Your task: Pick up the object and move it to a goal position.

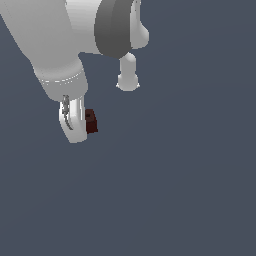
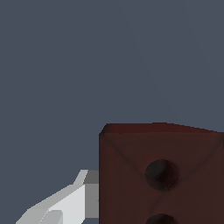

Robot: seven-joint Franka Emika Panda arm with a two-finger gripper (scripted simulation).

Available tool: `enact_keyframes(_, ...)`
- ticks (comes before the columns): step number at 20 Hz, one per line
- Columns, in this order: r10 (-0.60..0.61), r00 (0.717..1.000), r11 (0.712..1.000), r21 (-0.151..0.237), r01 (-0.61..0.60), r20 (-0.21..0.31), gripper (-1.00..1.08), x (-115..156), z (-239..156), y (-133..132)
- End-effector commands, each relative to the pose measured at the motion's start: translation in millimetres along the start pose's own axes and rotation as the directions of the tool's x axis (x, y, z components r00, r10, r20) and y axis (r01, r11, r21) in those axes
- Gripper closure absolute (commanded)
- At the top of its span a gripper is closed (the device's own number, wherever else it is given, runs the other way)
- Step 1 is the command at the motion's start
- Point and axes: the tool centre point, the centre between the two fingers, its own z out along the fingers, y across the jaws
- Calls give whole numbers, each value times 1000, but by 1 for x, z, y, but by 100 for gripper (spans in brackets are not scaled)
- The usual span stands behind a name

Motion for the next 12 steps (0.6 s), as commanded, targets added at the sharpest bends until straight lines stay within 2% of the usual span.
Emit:
enact_keyframes(1, -1, 1000, 1000, 1, 1, -1, 108, 11, -24, 1)
enact_keyframes(12, -3, 1000, 1000, 1, 3, 0, 108, 43, -87, 2)
